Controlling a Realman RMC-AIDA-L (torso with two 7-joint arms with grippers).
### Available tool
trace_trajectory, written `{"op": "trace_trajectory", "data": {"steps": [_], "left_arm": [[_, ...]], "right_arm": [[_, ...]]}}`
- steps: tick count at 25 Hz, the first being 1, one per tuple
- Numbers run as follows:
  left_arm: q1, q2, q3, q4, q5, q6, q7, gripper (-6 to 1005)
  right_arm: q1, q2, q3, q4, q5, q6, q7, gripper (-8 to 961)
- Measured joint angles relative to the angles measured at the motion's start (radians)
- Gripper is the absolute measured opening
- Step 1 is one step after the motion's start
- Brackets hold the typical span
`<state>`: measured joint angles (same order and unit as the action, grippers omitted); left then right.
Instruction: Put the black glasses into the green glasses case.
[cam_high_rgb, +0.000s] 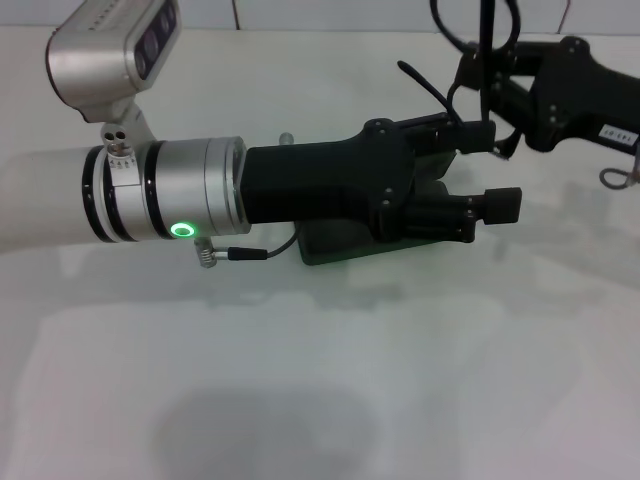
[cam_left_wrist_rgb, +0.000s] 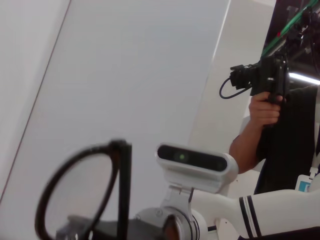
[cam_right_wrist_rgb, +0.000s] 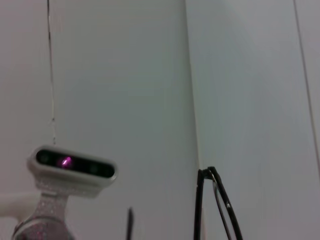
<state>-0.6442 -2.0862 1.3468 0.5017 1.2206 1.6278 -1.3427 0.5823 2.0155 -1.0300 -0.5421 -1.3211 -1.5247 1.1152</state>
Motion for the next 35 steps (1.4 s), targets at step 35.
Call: {"op": "trace_trajectory", "data": {"steps": [35], "left_arm": [[-0.011,0.003,-0.037,0.0,0.021,-0.002,-0.003,893]], "right_arm": [[-0.013,-0.002,0.064,0.006,-0.096,-0.029,0.002,116]]}}
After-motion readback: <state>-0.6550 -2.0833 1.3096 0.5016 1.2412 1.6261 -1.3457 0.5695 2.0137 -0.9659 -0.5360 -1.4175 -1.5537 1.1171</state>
